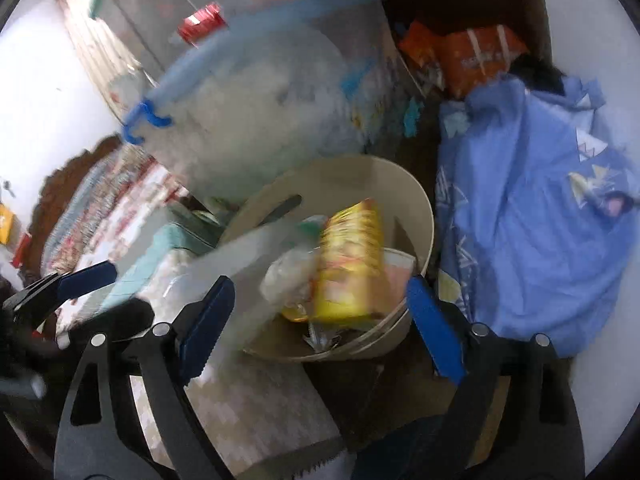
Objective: Collect trash
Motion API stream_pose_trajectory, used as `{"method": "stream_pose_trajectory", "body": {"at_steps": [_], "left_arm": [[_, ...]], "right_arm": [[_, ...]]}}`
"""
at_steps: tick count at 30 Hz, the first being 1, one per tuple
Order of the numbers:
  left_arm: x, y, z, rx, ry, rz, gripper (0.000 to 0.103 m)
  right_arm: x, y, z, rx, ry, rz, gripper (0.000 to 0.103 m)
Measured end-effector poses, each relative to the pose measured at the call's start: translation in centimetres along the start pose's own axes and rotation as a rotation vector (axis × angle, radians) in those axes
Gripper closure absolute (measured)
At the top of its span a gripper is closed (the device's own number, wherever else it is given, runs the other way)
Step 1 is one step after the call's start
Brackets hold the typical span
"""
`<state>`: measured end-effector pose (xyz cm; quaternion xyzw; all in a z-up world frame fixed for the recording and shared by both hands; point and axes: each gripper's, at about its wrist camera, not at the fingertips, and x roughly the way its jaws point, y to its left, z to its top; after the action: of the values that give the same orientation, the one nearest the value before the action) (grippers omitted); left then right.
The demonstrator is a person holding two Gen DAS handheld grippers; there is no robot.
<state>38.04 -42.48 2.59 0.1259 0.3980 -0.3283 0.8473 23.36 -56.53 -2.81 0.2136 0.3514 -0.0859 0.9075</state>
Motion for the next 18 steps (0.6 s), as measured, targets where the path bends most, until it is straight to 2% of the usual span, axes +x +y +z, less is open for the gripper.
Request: {"method": "stream_pose_trajectory", "body": {"at_steps": [6, 10, 14, 18], "left_arm": [[-7.0, 0.7, -4.2, -0.016, -0.098, 0.006, 0.011], [-10.7, 1.0, -8.8, -0.061, -0.094, 0.027, 0.011], [-13.9, 1.3, -13.6, -0.08, -0.084, 0.074, 0.011], [-17.4, 1.5, -17.1, -0.093, -0.127, 0.105, 0.011]], "right_arm": [[-6.2, 0.8, -6.0, 0.039, -0.104, 0.068, 0.016], [-9.4, 2.5, -10.0, 0.091, -0.133, 0.099, 0.016], [-12.3, 5.6, -13.2, 0.086, -0.164, 0.134, 0.016], [-15.0, 8.7, -15.2, 0.058, -0.183, 0.172, 0.016]]}}
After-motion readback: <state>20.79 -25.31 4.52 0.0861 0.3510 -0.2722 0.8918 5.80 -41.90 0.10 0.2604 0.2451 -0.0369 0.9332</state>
